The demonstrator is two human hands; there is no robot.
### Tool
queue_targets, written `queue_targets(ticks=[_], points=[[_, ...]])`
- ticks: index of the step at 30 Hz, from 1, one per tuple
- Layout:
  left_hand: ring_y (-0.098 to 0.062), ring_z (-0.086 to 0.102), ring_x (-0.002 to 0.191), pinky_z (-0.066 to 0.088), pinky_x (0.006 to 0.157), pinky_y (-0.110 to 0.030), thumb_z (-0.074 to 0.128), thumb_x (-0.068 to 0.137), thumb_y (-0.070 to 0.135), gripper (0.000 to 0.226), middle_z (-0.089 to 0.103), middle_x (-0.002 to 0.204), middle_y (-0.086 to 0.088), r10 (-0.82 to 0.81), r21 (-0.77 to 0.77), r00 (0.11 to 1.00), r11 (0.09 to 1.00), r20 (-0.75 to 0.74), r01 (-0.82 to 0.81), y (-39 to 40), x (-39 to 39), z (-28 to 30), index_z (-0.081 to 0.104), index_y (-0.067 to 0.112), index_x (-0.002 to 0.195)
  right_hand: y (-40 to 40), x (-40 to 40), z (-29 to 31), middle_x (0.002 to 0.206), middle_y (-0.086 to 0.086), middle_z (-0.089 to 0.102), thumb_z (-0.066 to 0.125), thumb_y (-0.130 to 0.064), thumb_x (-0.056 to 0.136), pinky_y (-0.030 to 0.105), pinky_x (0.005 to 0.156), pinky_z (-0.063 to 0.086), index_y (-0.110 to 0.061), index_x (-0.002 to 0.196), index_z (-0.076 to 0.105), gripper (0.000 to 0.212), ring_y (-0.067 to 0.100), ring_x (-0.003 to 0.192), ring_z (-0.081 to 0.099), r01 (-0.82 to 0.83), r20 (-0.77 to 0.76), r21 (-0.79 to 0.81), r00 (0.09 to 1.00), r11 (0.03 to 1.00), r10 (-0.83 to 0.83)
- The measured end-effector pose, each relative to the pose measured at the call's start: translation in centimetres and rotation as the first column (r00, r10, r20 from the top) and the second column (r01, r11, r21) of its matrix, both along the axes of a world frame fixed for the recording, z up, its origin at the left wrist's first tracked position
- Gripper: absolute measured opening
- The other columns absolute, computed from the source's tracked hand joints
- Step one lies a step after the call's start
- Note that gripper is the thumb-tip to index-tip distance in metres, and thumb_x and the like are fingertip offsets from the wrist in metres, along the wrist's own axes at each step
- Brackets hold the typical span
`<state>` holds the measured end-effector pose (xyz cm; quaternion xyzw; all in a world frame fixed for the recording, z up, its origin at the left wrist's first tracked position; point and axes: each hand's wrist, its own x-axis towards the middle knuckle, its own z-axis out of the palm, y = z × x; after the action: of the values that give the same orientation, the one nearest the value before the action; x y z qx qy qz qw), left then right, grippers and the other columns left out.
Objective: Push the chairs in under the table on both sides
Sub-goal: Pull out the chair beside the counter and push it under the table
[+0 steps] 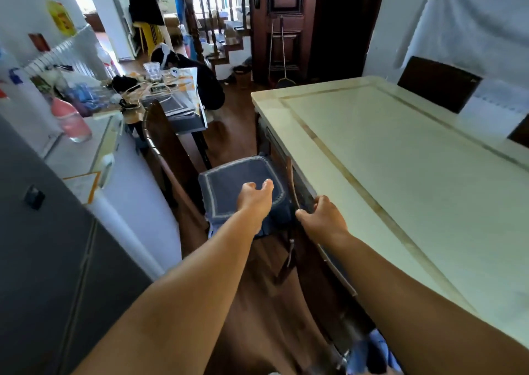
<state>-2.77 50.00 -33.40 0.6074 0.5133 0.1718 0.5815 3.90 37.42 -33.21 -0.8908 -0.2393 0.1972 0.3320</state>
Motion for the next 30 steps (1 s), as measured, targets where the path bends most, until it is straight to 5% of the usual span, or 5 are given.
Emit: queue_targets(ticks=[3,7,13,18,30], points=[[-0.033,0.057,0.112,0.048,0.096,-0.045,0.047,0.085,0.052,0.062,0.060,0.126,-0.014,-0.047,-0.041,0.998,0.998,-0.028,0.046,-3.4,0.3,-0.7,0.051,0.006,0.128,-4.1,-0.8,-0.6,0.120,0.011,0.059,0.059,-0.042,0.083,0.035,0.079,0.046,-0.007,0.129,0.044,0.059,0.026,0.101,0.057,-0.048,-0.065,-0.085,0.997,0.995,0.042],[-0.026,0.062,0.079,0.054,0.087,-0.042,0.048,0.085,0.051,0.039,0.063,0.081,-0.006,-0.082,-0.070,0.995,0.994,-0.058,0.078,-7.2,1.2,-1.0,0.062,0.014,0.089,-8.0,-1.0,-1.0,0.106,0.005,0.063,0.054,-0.051,0.085,0.032,0.074,0.047,-0.016,0.108,0.056,0.042,0.016,0.084,0.057,-0.162,-0.113,-0.127,0.983,0.979,0.148],[-0.032,0.063,0.093,0.059,0.076,-0.048,0.056,0.086,0.033,0.031,0.064,0.105,-0.013,-0.102,-0.068,0.987,0.993,-0.124,0.094,-9.4,2.3,-1.6,0.054,0.015,0.111,-11.1,-1.1,-1.1,0.090,-0.008,0.060,0.062,-0.042,0.083,0.024,0.066,0.048,-0.024,0.121,0.052,0.043,0.005,0.077,0.059,-0.327,-0.349,-0.089,0.895,0.941,0.277],[-0.028,0.059,0.081,0.058,0.060,-0.037,0.048,0.083,0.010,0.045,0.060,0.099,-0.010,-0.062,0.095,0.961,0.991,-0.268,0.090,-9.9,3.0,-2.1,0.047,0.014,0.127,-11.3,-2.0,-1.7,0.099,0.001,0.065,0.060,-0.021,0.081,0.030,0.066,0.052,-0.031,0.124,0.053,0.045,0.017,0.082,0.062,-0.353,-0.217,-0.073,0.918,0.933,0.331],[-0.033,0.057,0.100,0.046,0.075,-0.033,0.045,0.082,0.009,0.036,0.061,0.116,-0.014,0.078,0.255,0.935,0.967,-0.346,0.014,-8.1,-3.4,-2.0,0.055,0.010,0.116,-9.0,-8.1,-1.8,0.094,0.003,0.065,0.059,-0.024,0.079,0.028,0.062,0.043,-0.024,0.103,0.062,0.025,0.020,0.081,0.059,-0.449,-0.178,-0.020,0.881,0.893,0.439]])
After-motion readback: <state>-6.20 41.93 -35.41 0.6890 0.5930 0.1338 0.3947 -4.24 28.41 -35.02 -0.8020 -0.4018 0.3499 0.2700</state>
